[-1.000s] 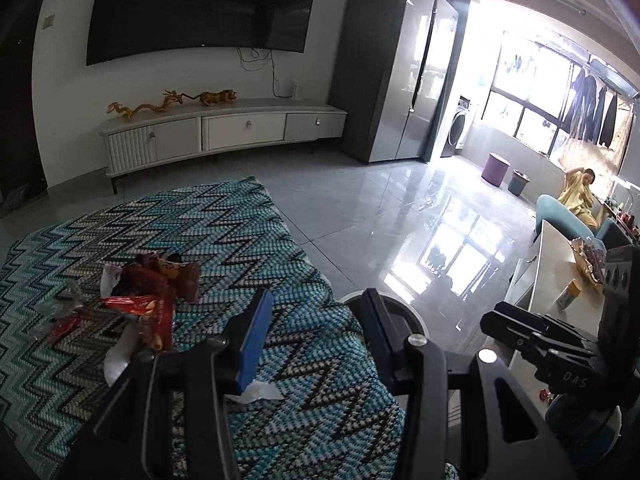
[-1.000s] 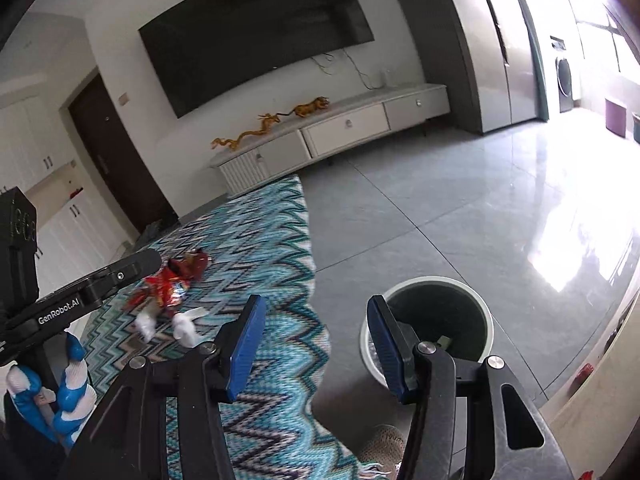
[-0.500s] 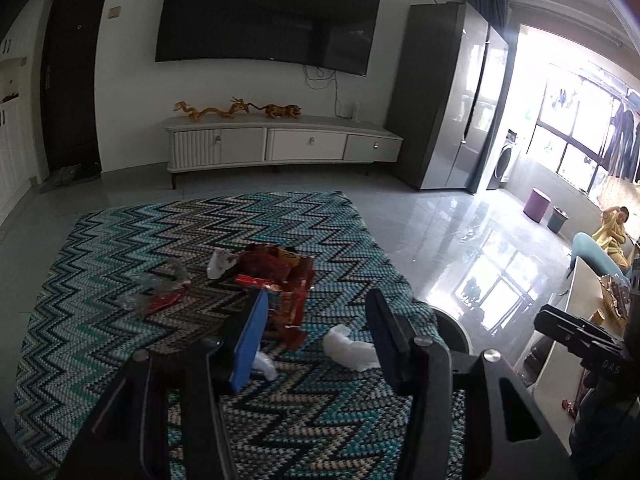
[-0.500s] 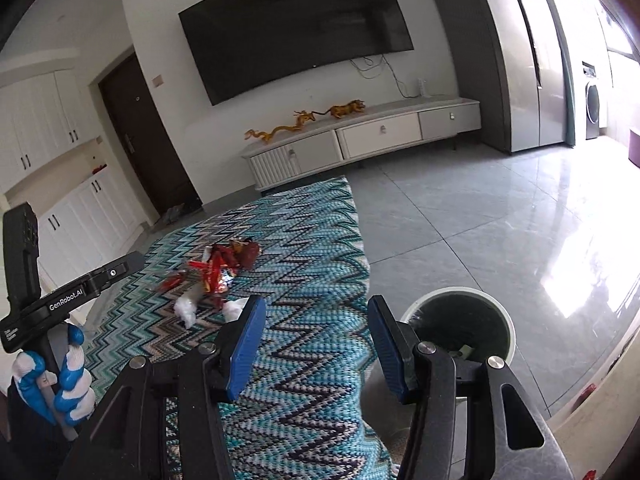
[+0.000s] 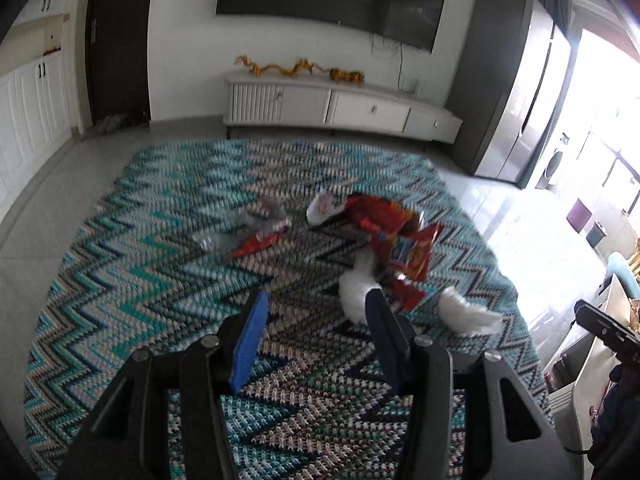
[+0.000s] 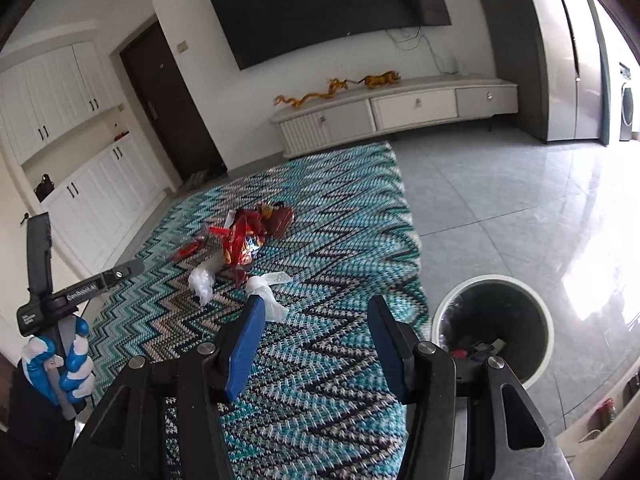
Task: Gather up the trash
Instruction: 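Grasp the white tissue with the right tool while the left tool grasps the red chip bag, then carry both items over the bin and open both tools to drop them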
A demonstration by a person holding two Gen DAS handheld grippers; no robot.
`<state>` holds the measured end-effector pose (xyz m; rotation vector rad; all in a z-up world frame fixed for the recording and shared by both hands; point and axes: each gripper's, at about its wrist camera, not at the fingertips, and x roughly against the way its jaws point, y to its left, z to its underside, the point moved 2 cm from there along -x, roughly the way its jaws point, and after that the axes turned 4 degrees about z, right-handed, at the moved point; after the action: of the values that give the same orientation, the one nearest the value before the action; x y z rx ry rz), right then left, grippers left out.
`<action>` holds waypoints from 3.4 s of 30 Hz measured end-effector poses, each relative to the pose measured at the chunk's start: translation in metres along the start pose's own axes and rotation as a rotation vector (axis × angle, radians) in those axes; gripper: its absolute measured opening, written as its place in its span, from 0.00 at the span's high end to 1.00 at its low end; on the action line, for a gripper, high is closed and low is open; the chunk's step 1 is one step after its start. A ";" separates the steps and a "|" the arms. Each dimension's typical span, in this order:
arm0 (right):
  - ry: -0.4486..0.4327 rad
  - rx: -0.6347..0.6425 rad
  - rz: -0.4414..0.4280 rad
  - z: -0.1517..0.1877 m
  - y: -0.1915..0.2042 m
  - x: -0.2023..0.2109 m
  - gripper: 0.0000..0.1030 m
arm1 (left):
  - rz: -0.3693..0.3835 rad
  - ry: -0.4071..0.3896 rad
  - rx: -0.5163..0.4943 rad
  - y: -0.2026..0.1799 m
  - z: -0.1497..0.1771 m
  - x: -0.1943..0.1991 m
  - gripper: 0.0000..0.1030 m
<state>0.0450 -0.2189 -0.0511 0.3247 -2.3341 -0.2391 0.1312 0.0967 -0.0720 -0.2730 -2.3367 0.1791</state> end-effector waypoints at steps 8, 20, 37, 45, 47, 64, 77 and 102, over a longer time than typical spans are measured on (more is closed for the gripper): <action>0.054 0.026 -0.053 -0.006 0.006 -0.037 0.50 | 0.047 0.057 -0.037 -0.016 -0.004 -0.039 0.52; 0.138 0.091 -0.138 -0.005 0.029 -0.094 0.46 | 0.180 0.109 -0.043 -0.048 -0.038 -0.088 0.52; 0.185 0.089 -0.172 -0.002 0.033 -0.130 0.47 | 0.266 0.130 0.036 -0.039 -0.063 -0.122 0.44; 0.196 0.102 -0.202 0.001 0.038 -0.133 0.80 | 0.219 0.120 -0.031 -0.056 -0.061 -0.119 0.42; 0.195 0.106 -0.204 0.004 0.039 -0.130 0.82 | 0.219 0.108 -0.061 -0.065 -0.064 -0.116 0.42; 0.161 0.062 -0.230 0.016 0.030 -0.097 0.88 | 0.221 0.173 -0.036 -0.073 -0.075 -0.150 0.95; 0.075 0.061 -0.224 0.020 0.033 -0.042 0.88 | 0.246 0.055 -0.062 -0.086 -0.073 -0.066 0.95; -0.160 -0.166 0.029 0.020 -0.106 0.069 0.88 | 0.381 0.082 -0.317 -0.260 -0.048 -0.033 0.95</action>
<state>0.0007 -0.3389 -0.0479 0.1958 -2.4540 -0.4571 0.1510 -0.1604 -0.0064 -0.8661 -2.2061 -0.0203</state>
